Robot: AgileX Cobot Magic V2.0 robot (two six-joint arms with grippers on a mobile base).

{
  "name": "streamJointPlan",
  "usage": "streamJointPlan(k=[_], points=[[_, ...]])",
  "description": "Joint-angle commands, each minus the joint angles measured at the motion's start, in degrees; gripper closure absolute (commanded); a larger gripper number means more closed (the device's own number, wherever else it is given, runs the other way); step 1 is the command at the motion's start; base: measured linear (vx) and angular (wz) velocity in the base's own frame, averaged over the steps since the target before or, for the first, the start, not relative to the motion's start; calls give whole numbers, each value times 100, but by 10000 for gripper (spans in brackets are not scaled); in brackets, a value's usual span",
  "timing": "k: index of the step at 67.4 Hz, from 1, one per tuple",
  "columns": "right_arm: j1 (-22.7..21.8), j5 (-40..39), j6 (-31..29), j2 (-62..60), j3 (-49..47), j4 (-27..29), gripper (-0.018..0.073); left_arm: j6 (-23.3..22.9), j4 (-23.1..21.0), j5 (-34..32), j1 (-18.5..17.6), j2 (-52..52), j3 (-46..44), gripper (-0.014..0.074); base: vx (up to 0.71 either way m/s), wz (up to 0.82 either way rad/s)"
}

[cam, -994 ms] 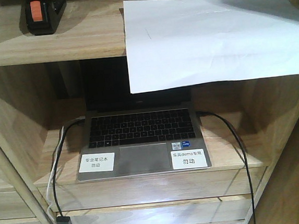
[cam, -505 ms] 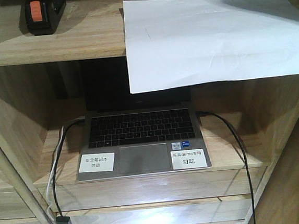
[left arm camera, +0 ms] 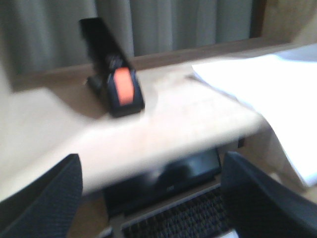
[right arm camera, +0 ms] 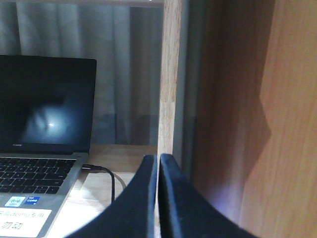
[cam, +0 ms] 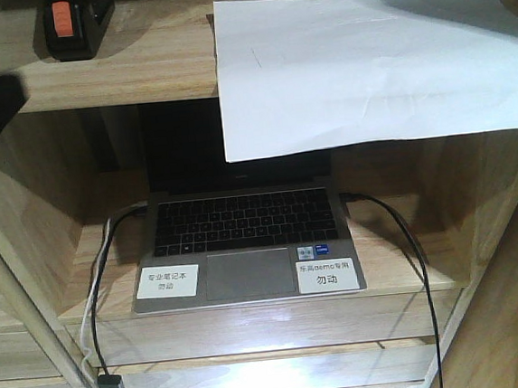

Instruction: Grab stapler and paper to desk for stapling

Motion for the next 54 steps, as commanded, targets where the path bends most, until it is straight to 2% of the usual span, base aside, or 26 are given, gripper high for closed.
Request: streamJointPlan(k=[1, 9, 22, 44, 54], points=[[-24, -408, -59, -58, 127, -41, 568, -39, 5, -400, -42, 483, -712, 38, 0, 0], [-24, -408, -59, -58, 127, -41, 568, -130, 206, -130, -42, 1106, -1513, 38, 0, 0], [-40, -408, -59, -58, 127, -41, 568, -1067, 804, 743, -42, 2174, -3032, 38, 0, 0], [-40, -408, -59, -58, 127, -41, 568, -1965, 1672, 2083, -42, 3446, -5095, 38, 0, 0], [-40, -408, -59, -58, 127, -41, 568, -2110, 1772, 2582, -42, 3892, -5718, 38, 0, 0]])
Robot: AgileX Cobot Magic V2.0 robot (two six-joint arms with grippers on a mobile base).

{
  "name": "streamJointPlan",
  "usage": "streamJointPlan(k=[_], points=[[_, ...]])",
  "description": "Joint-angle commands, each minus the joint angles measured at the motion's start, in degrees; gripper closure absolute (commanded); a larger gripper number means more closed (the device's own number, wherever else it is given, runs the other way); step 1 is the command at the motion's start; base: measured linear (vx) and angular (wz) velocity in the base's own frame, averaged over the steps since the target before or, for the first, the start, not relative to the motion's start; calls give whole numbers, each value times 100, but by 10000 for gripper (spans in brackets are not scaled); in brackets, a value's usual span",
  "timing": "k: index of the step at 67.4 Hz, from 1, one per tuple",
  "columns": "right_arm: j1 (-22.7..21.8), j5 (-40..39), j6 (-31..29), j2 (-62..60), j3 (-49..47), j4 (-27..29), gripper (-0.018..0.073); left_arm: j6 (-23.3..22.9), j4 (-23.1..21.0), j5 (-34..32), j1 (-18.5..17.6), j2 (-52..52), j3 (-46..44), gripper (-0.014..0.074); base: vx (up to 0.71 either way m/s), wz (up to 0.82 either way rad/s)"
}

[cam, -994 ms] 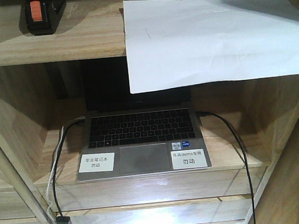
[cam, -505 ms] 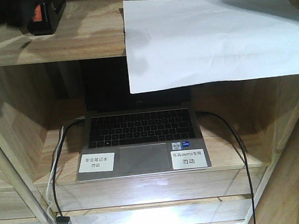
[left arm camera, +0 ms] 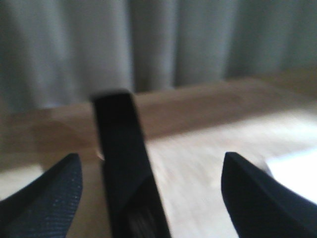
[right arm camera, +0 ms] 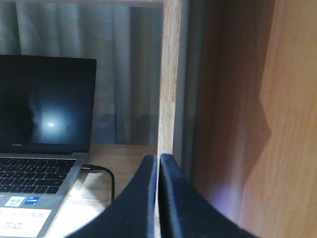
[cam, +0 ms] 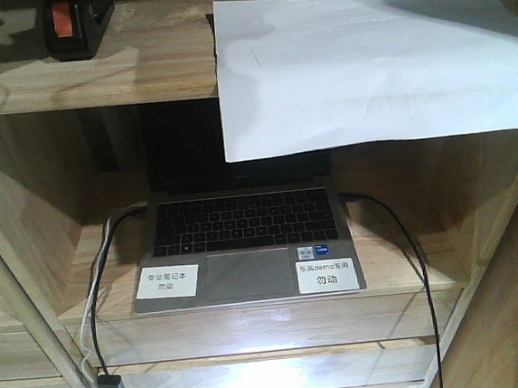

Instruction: Grab stapler and paper to desk for stapling

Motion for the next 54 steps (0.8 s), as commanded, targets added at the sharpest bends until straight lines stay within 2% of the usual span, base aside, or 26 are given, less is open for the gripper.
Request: streamJointPlan(k=[1, 8, 22, 35, 42, 54], points=[[-40, -408, -59, -58, 127, -41, 568, -125, 107, -18, -42, 61, -470, 38, 0, 0], [-40, -408, -59, -58, 127, -41, 568, -131, 101, 316, -20, 351, -796, 38, 0, 0], [-40, -408, -59, -58, 127, -41, 568, -366, -73, 709, 264, 740, -1080, 38, 0, 0], [-40, -408, -59, -58, 127, -41, 568, 327, -700, 702, 358, 850, -1085, 80, 0, 0], [-40, -408, -59, -58, 127, -41, 568, 484, -735, 746, 358, 876, -1085, 159, 0, 0], [-40, -408, -59, -58, 127, -41, 568, 484, -629, 766, 358, 822, -1085, 442, 0, 0]])
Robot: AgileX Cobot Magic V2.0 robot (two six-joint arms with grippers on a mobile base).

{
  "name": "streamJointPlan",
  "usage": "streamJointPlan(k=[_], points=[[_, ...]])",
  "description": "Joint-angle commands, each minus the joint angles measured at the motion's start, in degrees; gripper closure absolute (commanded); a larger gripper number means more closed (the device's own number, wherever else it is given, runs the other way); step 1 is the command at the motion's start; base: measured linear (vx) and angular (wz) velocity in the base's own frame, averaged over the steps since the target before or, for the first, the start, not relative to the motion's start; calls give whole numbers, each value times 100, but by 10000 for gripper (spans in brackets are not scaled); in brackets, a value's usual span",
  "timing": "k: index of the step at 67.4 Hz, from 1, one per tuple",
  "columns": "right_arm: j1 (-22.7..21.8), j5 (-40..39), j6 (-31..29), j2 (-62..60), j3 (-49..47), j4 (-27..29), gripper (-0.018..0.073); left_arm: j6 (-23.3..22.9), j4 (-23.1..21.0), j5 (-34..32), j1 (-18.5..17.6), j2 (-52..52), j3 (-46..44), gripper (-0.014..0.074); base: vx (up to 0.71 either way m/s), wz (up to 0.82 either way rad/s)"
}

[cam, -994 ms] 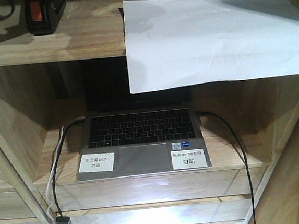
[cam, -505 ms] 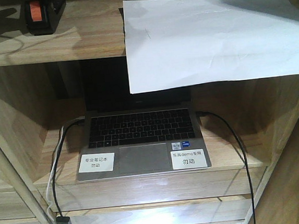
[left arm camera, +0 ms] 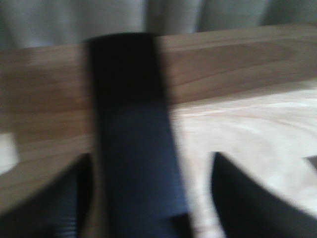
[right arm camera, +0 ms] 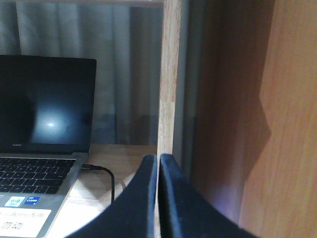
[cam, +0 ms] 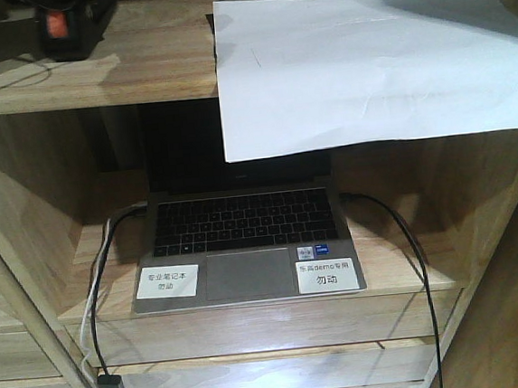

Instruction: Grab stapler and paper to desk for stapling

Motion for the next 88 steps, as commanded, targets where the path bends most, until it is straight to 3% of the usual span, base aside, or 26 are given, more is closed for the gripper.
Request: streamJointPlan(k=[1, 6, 18, 32, 58, 72, 88], points=[[-40, -408, -59, -58, 127, -41, 568, 40, 142, -299, 12, -274, -144, 483, 0, 0], [-40, -408, -59, -58, 127, -41, 568, 40, 142, -299, 12, -379, -144, 607, 0, 0], [-40, -408, -59, -58, 127, -41, 568, 56, 116, -271, -14, -776, -138, 605, 0, 0], [-40, -408, -59, -58, 127, -41, 568, 387, 90, -389, -181, -1505, 259, 604, 0, 0], [-37, -403, -59, -53, 122, -41, 568, 345, 95, -1621, -223, -3818, 3126, 603, 0, 0], [-37, -403, -59, -53, 122, -41, 568, 345, 21, -1702, -223, -5052, 4464, 603, 0, 0], [-37, -403, -59, -53, 122, -41, 568, 653, -274, -1702, -223, -6556, 6042, 603, 0, 0]])
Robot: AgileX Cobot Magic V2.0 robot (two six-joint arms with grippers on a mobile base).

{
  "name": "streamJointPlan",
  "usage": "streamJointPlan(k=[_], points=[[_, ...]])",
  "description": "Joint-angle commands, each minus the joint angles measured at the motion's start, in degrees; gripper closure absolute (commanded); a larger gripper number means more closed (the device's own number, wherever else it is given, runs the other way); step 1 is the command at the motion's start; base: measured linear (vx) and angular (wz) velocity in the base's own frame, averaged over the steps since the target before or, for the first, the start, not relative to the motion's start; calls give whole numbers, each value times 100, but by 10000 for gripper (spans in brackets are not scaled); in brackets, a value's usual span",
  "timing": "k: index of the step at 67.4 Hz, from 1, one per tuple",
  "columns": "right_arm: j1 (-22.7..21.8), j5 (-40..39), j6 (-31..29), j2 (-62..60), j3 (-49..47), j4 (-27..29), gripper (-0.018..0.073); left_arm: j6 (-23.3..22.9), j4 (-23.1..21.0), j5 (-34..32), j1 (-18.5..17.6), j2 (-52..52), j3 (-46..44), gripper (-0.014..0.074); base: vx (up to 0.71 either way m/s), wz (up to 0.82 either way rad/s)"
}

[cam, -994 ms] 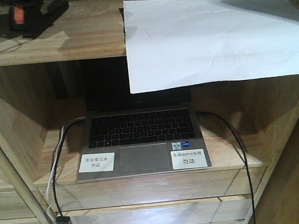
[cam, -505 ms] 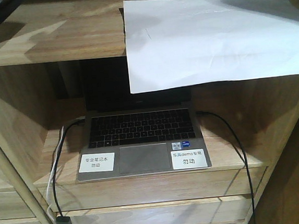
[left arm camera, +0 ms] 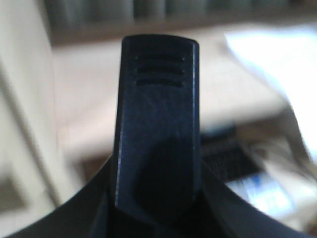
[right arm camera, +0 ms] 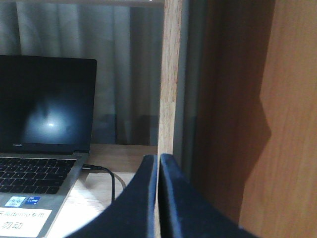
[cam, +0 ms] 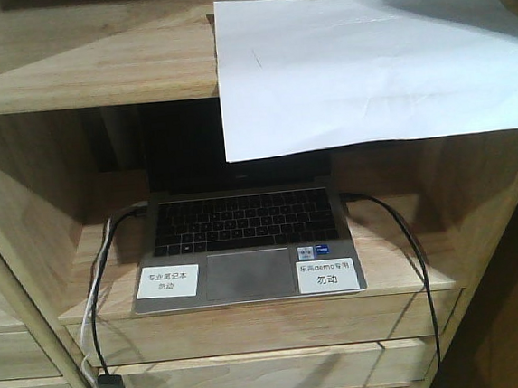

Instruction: Grab stapler and paper to desk for stapling

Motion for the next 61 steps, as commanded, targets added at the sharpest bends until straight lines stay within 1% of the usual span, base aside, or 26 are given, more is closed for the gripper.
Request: streamJointPlan(k=[1, 5, 12, 18, 27, 34, 45, 61], points=[[-37, -403, -59, -53, 122, -41, 568, 59, -104, -654, -26, -490, 334, 603, 0, 0], [-37, -403, -59, -53, 122, -41, 568, 109, -142, -659, -26, -808, 683, 603, 0, 0], [-37, -403, -59, -53, 122, -41, 568, 265, -344, -663, -26, -1292, 1252, 603, 0, 0], [-37, -403, -59, -53, 122, -41, 568, 494, -493, -743, -26, -1687, 1718, 603, 0, 0], [-37, -403, -59, -53, 122, -41, 568, 501, -665, -1008, -26, -2194, 2433, 603, 0, 0], [-37, -403, -59, -53, 122, -41, 568, 501, -679, -1215, -26, -2485, 2843, 603, 0, 0], [-37, -403, -59, -53, 122, -41, 568, 489, -679, -1383, -26, -2663, 3085, 603, 0, 0], [-37, -409, -59, -52, 122, -41, 568, 484, -680, -1203, -26, -2663, 3090, 603, 0, 0]])
